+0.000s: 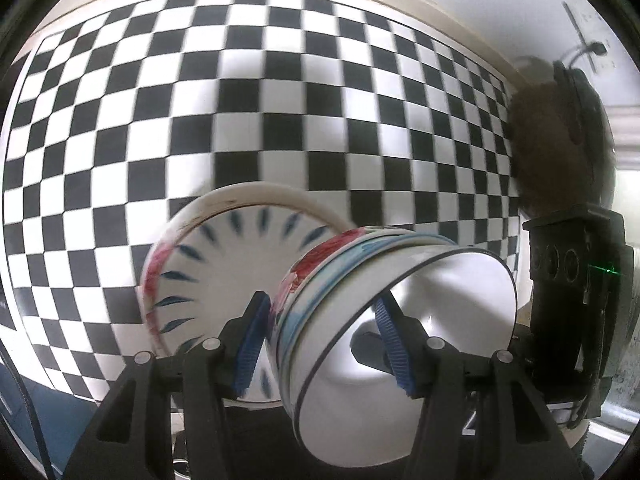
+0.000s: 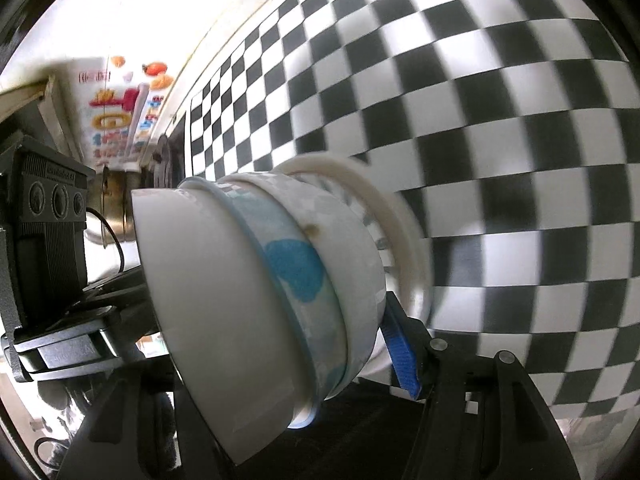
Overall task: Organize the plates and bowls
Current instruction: 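Carry the bowl stack with both grippers and lower it onto the plate stack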
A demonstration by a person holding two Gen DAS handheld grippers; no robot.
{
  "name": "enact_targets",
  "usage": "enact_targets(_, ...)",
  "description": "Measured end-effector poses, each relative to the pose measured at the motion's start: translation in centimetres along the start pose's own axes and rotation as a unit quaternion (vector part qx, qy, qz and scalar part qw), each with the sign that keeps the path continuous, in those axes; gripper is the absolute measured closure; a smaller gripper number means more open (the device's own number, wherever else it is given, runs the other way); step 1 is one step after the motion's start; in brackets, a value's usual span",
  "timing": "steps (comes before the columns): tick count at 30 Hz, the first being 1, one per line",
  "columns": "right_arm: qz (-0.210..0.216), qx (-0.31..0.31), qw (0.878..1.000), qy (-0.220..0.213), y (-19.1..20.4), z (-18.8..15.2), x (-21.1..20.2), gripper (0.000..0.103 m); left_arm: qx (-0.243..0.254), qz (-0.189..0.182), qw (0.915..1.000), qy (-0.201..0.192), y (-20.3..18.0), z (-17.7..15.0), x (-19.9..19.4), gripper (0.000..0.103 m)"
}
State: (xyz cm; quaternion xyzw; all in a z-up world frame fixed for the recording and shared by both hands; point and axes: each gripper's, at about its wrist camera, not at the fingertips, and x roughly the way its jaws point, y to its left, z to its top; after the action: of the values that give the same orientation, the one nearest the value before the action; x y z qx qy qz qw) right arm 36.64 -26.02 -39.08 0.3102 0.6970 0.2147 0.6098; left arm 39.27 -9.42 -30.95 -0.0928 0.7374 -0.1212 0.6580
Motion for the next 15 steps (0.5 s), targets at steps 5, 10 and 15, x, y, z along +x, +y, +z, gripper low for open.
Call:
enact_targets(5, -0.005, -0.011, 1.0, 0.021, 1.3, 0.1, 3.1, 0.041, -0.023, 0.002, 0.9997, 0.0, 2.8, -0.3, 0.7, 0.051)
enact_targets(10, -0.013, -0.015, 0.999, 0.04, 1.7, 0.4, 5.6, 0.041, -0.033, -0.008, 0.9994, 0.007, 4.8, -0.2, 1.7, 0.051)
enact_targets(15, -0.023, -0.019, 0.998, 0.05, 2.2, 1.1, 7.2, 0.041, -0.035, -0.012, 0.9993, 0.011, 5.8, 0.1, 2.2, 0.051)
